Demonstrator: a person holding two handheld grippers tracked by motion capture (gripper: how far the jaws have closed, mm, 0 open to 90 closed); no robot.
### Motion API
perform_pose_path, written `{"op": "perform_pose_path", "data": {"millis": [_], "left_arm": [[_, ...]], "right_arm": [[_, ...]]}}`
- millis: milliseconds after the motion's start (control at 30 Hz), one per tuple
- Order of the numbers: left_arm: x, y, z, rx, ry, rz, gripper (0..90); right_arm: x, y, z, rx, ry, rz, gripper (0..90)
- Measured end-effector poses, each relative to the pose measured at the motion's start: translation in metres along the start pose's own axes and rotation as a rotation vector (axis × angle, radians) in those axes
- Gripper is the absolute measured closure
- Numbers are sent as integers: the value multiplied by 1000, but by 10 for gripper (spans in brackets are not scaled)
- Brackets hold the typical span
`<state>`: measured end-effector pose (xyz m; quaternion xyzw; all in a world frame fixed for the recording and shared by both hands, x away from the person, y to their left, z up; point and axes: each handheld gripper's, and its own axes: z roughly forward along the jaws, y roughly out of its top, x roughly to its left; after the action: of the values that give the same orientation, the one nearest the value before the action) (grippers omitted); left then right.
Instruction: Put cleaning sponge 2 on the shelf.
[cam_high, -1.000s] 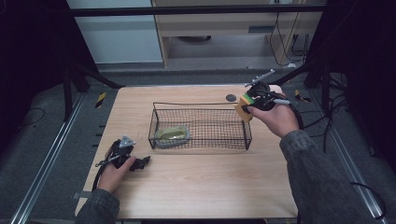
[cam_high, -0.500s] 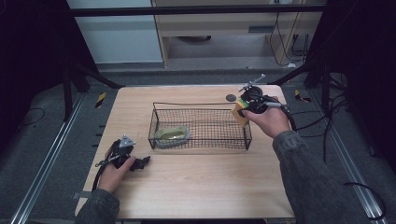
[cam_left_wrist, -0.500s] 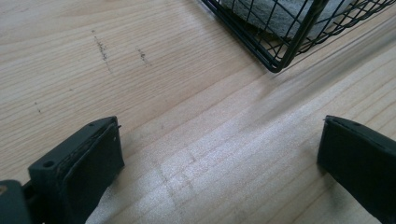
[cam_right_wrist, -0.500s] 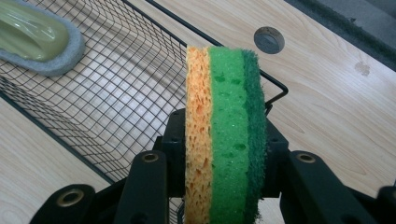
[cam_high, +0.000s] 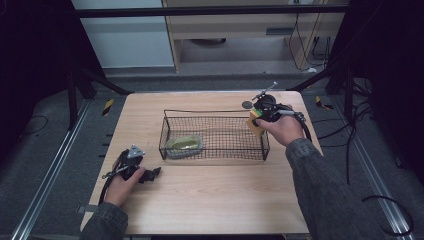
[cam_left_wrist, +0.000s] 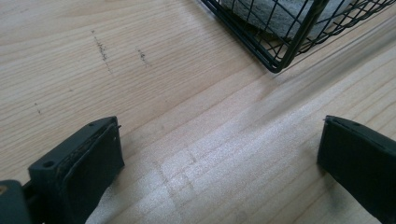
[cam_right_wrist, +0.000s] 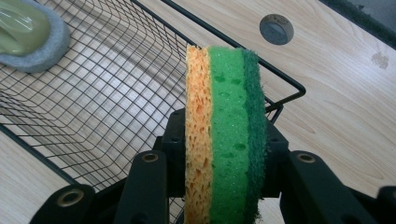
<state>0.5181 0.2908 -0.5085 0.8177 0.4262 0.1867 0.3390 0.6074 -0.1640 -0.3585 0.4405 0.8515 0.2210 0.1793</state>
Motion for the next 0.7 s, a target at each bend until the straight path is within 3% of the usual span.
{"op": "perform_pose_path", "data": {"millis": [700], "left_arm": [[1, 0, 0, 3, -1, 5, 0]], "right_arm": [[-3, -10, 31, 56, 4, 30, 639]]}}
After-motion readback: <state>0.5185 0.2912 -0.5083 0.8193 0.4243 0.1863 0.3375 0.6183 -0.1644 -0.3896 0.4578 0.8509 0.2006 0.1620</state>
